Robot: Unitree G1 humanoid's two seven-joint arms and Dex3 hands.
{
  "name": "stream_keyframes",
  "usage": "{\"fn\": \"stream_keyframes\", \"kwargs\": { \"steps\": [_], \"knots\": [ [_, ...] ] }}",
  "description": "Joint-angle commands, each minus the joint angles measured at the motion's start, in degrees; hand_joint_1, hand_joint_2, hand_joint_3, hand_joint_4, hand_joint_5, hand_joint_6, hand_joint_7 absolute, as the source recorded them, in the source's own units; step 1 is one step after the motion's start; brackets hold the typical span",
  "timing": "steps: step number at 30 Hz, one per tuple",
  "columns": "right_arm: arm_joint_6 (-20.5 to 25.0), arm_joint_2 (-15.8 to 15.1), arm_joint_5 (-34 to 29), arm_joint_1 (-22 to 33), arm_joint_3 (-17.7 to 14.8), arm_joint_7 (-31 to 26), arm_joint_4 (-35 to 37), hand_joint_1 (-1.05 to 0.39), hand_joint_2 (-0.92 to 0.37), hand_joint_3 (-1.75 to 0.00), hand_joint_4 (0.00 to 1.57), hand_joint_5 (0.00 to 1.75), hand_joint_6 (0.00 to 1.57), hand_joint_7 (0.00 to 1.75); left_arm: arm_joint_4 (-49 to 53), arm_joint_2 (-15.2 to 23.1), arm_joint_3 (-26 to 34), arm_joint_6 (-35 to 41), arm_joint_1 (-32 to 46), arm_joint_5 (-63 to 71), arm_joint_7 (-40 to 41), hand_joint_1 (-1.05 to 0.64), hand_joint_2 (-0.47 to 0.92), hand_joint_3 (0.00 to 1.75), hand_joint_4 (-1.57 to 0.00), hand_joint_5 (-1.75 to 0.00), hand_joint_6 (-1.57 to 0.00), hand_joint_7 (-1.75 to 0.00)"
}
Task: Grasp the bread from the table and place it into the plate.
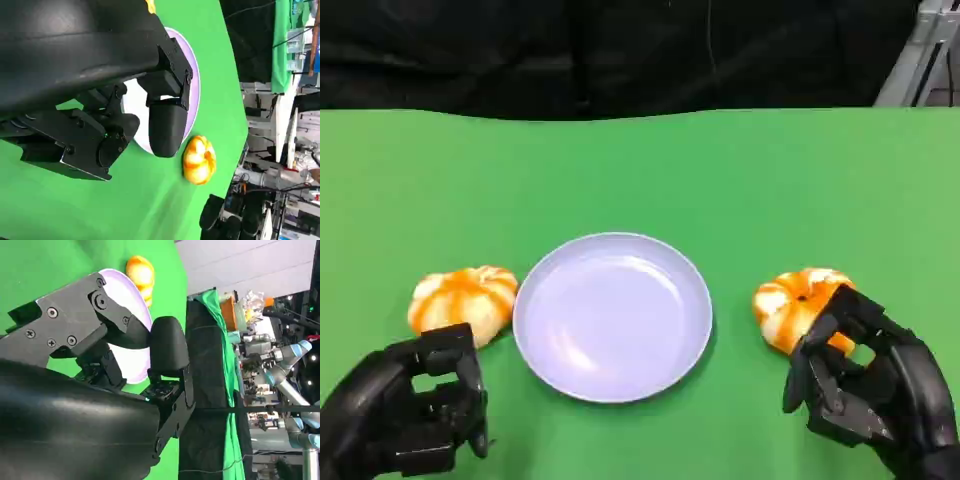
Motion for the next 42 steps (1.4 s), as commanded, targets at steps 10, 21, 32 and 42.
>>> {"fn": "stream_keyframes", "kwargs": {
  "steps": [10,21,32,42],
  "knots": [
    [-0.1,-0.8,0.1,-0.2,-0.3,0.0,-0.3,-0.11,-0.58,-1.15,0.84,1.75,0.61,1.75,0.1,1.2,0.0,-0.5,-0.2,0.6,-0.2,0.09,0.70,1.10,-0.79,-1.75,-0.67,-1.73],
    [-0.1,-0.6,0.1,-0.2,-0.3,-0.3,-0.3,-0.11,-0.58,-1.15,0.84,1.75,0.61,1.75,-0.5,0.9,0.2,-2.2,0.1,1.7,1.0,0.09,0.71,1.09,-0.78,-1.75,-0.67,-1.72],
    [-0.4,-0.7,0.1,-0.6,-0.6,-0.3,0.5,-0.12,-0.58,-1.14,0.82,1.75,0.60,1.74,0.2,2.0,0.2,-23.6,0.9,19.4,12.8,-0.75,0.92,0.37,-0.10,-0.20,-0.29,-0.02],
    [-0.5,-0.6,0.7,-0.9,-0.9,0.1,1.1,-0.12,-0.58,-1.14,0.83,1.75,0.61,1.75,-1.0,5.5,-2.0,-23.2,-1.3,42.8,29.5,-0.86,0.92,0.31,-0.04,-0.11,-0.32,-0.01]
  ]
}}
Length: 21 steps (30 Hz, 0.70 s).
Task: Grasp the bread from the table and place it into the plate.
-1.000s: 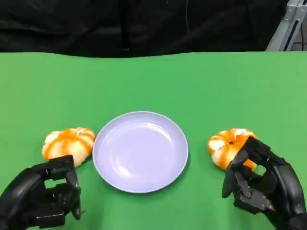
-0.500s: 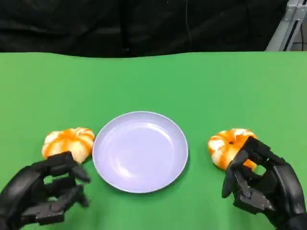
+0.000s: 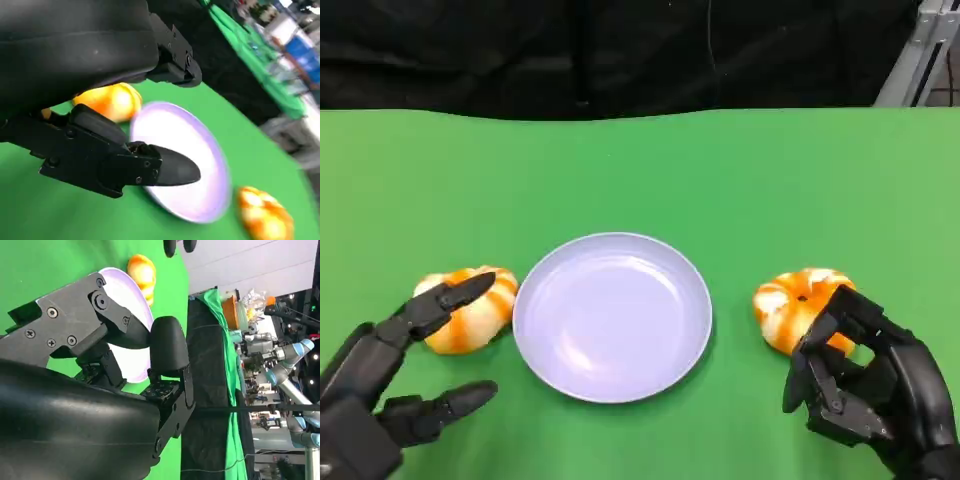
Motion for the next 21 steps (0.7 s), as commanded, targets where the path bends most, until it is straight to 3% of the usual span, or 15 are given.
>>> {"fn": "stream_keyframes", "kwargs": {
  "steps": [1,7,11,21],
  "knots": [
    [-0.5,-0.7,0.6,-0.5,-0.6,0.1,0.3,-0.12,-0.58,-1.14,0.83,1.75,0.61,1.75,0.7,4.1,-2.0,0.4,-3.1,12.3,8.0,-0.86,0.92,0.30,-0.05,-0.11,-0.32,-0.01],
    [0.6,-0.5,0.1,-0.4,-0.5,-0.7,-0.4,-0.11,-0.58,-1.15,0.83,1.75,0.61,1.75,6.2,7.3,-6.2,2.8,-9.3,19.9,11.6,-0.84,0.92,0.10,-0.14,-0.09,-0.39,-0.02],
    [0.4,-0.4,0.0,-0.5,-0.4,-0.7,-0.3,-0.10,-0.58,-1.15,0.84,1.75,0.61,1.75,17.1,9.1,-11.5,1.9,-16.4,26.2,17.6,-0.85,0.92,0.07,-0.19,-0.09,-0.42,-0.02],
    [0.7,-0.4,-0.2,-0.4,0.0,-1.0,-0.6,-0.11,-0.58,-1.16,0.84,1.75,0.61,1.75,35.5,8.3,-20.4,1.2,-27.5,28.6,24.5,-0.82,0.92,0.05,-0.25,-0.06,-0.46,-0.02]
  ]
}}
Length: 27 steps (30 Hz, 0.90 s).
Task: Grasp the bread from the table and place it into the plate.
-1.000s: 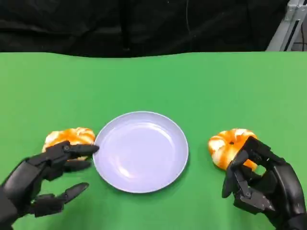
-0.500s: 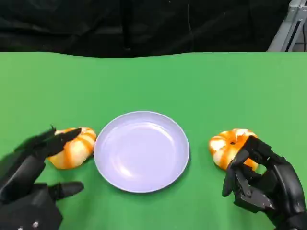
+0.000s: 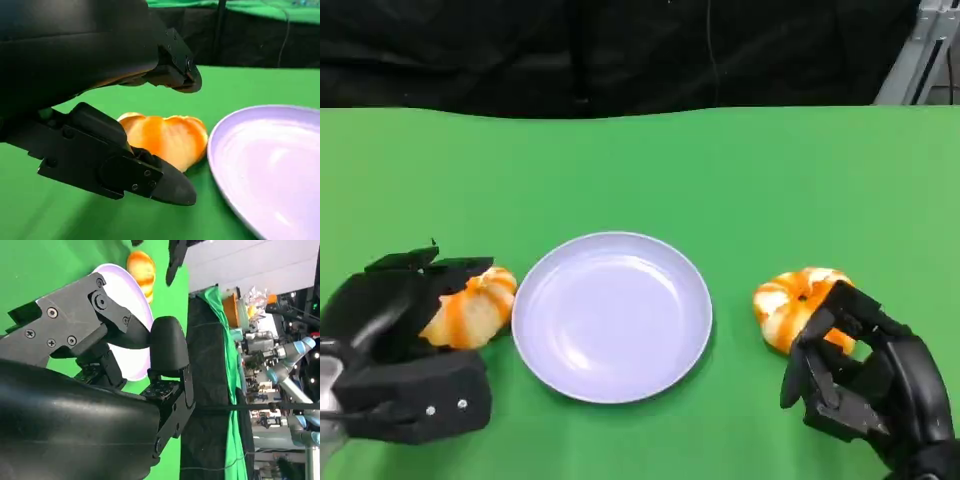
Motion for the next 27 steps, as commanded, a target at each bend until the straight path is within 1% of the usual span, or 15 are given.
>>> {"fn": "stream_keyframes", "kwargs": {
  "steps": [1,3,6,11,13,17,20,24,25,26,27],
  "knots": [
    [0.6,-0.5,0.4,0.2,-0.4,-0.5,-0.7,-0.11,-0.58,-1.16,0.84,1.75,0.61,1.75,6.9,0.2,-3.0,-0.5,-4.0,0.4,3.1,-0.81,0.92,0.05,-0.26,-0.06,-0.46,-0.02],
    [1.0,-0.5,0.3,0.4,-0.3,-0.7,-1.1,-0.11,-0.58,-1.16,0.83,1.75,0.61,1.75,10.2,0.0,-4.8,-0.2,-5.8,1.0,4.0,-0.79,0.92,0.04,-0.27,-0.05,-0.46,-0.01],
    [0.8,-0.6,0.4,0.4,-0.3,-0.5,-1.0,-0.10,-0.58,-1.16,0.83,1.75,0.60,1.75,15.2,-0.5,-7.4,0.2,-8.2,2.0,5.5,-0.80,0.92,0.08,-0.29,-0.04,-0.45,-0.01],
    [0.4,-0.7,0.6,0.4,-0.4,-0.1,-0.7,-0.11,-0.59,-1.15,0.82,1.75,0.60,1.75,22.4,-1.8,-10.1,-0.3,-11.3,1.6,7.7,-0.81,0.92,0.09,-0.30,-0.04,-0.46,-0.01],
    [0.7,-0.6,0.6,0.4,-0.4,-0.3,-0.9,-0.11,-0.59,-1.15,0.83,1.75,0.60,1.75,25.1,-2.2,-11.3,-0.3,-12.6,1.9,8.6,-0.83,0.92,0.13,-0.30,-0.03,-0.45,0.00],
    [0.4,-0.5,0.7,0.5,-0.5,-0.1,-0.7,-0.11,-0.58,-1.15,0.83,1.75,0.61,1.75,28.9,-3.0,-12.2,-1.5,-14.1,0.7,9.8,-0.83,0.92,0.14,-0.32,-0.03,-0.47,-0.01],
    [0.2,-0.5,0.7,0.5,-0.5,0.0,-0.6,-0.12,-0.58,-1.15,0.83,1.75,0.60,1.75,30.9,-3.6,-13.0,-1.9,-14.6,0.6,10.4,-0.75,0.92,0.14,-0.36,-0.04,-0.49,-0.02],
    [0.3,-0.6,0.7,0.6,-0.5,0.1,-0.7,-0.12,-0.58,-1.15,0.83,1.75,0.61,1.75,31.3,-3.7,-14.0,-2.0,-14.7,0.4,10.8,-0.46,0.92,0.12,-0.47,-0.06,-0.56,-0.03],
    [0.4,-0.6,0.6,0.6,-0.4,0.0,-0.8,-0.12,-0.58,-1.15,0.83,1.75,0.60,1.75,31.3,-3.8,-14.3,-1.9,-14.7,0.3,10.8,-0.40,0.92,0.14,-0.51,-0.06,-0.59,-0.03],
    [0.4,-0.6,0.6,0.6,-0.4,0.0,-0.8,-0.12,-0.58,-1.15,0.83,1.75,0.60,1.75,31.3,-3.8,-14.3,-1.6,-14.6,0.2,11.1,-0.37,0.92,0.14,-0.52,-0.06,-0.59,-0.03],
    [0.3,-0.6,0.6,0.6,-0.4,0.0,-0.8,-0.12,-0.58,-1.15,0.83,1.75,0.60,1.75,31.3,-3.9,-14.4,-1.4,-14.6,0.1,11.3,-0.31,0.92,0.20,-0.58,-0.07,-0.63,-0.04]
  ]
}}
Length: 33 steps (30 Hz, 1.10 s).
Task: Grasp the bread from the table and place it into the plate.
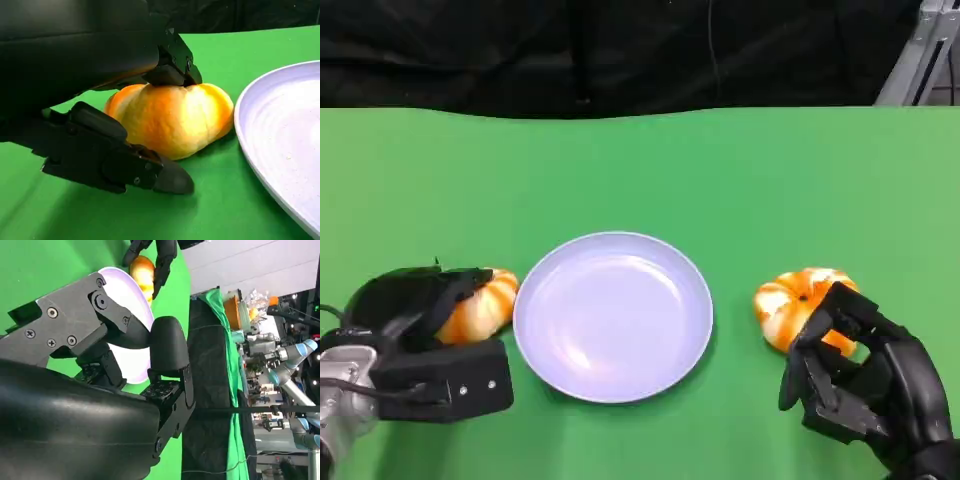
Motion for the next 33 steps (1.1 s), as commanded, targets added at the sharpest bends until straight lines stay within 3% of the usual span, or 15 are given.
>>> {"fn": "stream_keyframes", "kwargs": {
  "steps": [1,13,14,15,16,17,19,21,23,33],
  "knots": [
    [-0.5,-0.5,0.6,0.3,-0.6,-0.1,-0.4,-0.12,-0.58,-1.15,0.83,1.75,0.60,1.75,0.9,0.1,-1.0,1.1,0.9,-0.4,0.2,-0.27,0.92,0.24,-0.61,-0.08,-0.65,-0.04],
    [0.2,-0.9,1.0,0.3,-0.8,0.3,-0.7,-0.11,-0.59,-1.15,0.82,1.75,0.60,1.75,-3.9,3.3,-0.3,-1.3,2.1,-2.0,3.4,-0.18,0.92,0.32,-0.70,-0.04,-0.75,-0.03],
    [0.1,-0.9,1.1,0.3,-0.9,0.5,-0.5,-0.11,-0.59,-1.15,0.82,1.75,0.60,1.75,-4.0,3.0,1.2,-2.6,2.4,-3.8,4.2,-0.13,0.92,0.30,-0.80,-0.08,-0.83,-0.06],
    [-0.1,-0.9,1.1,0.3,-0.9,0.5,-0.5,-0.11,-0.59,-1.15,0.82,1.75,0.60,1.75,-4.0,2.8,2.4,-4.0,2.8,-5.1,5.3,-0.08,0.92,0.28,-0.93,-0.15,-0.93,-0.12],
    [-0.3,-0.9,1.1,0.2,-0.9,0.6,-0.3,-0.11,-0.59,-1.15,0.82,1.75,0.60,1.75,-4.3,2.6,3.5,-5.3,3.2,-6.5,5.8,-0.02,0.92,0.27,-0.96,-0.38,-1.02,-0.19],
    [-0.4,-0.9,1.1,0.2,-0.9,0.6,-0.2,-0.10,-0.59,-1.15,0.83,1.75,0.60,1.75,-4.5,2.5,4.2,-6.2,3.4,-7.3,6.1,0.00,0.92,0.34,-0.73,-1.11,-0.93,-0.60],
    [-0.9,-0.7,0.9,0.2,-1.0,0.7,-0.1,-0.10,-0.59,-1.15,0.83,1.75,0.60,1.75,-4.2,2.7,4.8,-7.9,3.4,-7.9,6.9,0.02,0.92,0.41,-0.57,-1.60,-0.66,-1.28],
    [-0.7,-0.7,0.9,0.3,-1.0,0.6,-0.2,-0.10,-0.59,-1.16,0.83,1.75,0.60,1.75,-4.1,3.0,4.9,-9.1,3.2,-7.8,7.7,0.01,0.92,0.45,-0.54,-1.71,-0.58,-1.48],
    [-0.4,-0.6,0.9,0.4,-1.0,0.4,-0.4,-0.10,-0.58,-1.16,0.83,1.75,0.60,1.75,-4.8,3.2,5.3,-9.4,3.0,-7.8,7.6,0.01,0.92,0.44,-0.51,-1.74,-0.54,-1.52],
    [-0.4,-0.6,0.8,0.4,-1.0,0.4,-0.5,-0.11,-0.58,-1.15,0.82,1.75,0.60,1.75,-16.5,3.9,5.8,-7.3,4.1,-6.6,5.6,-0.02,0.92,0.38,-0.48,-1.72,-0.60,-1.41]
  ]
}}
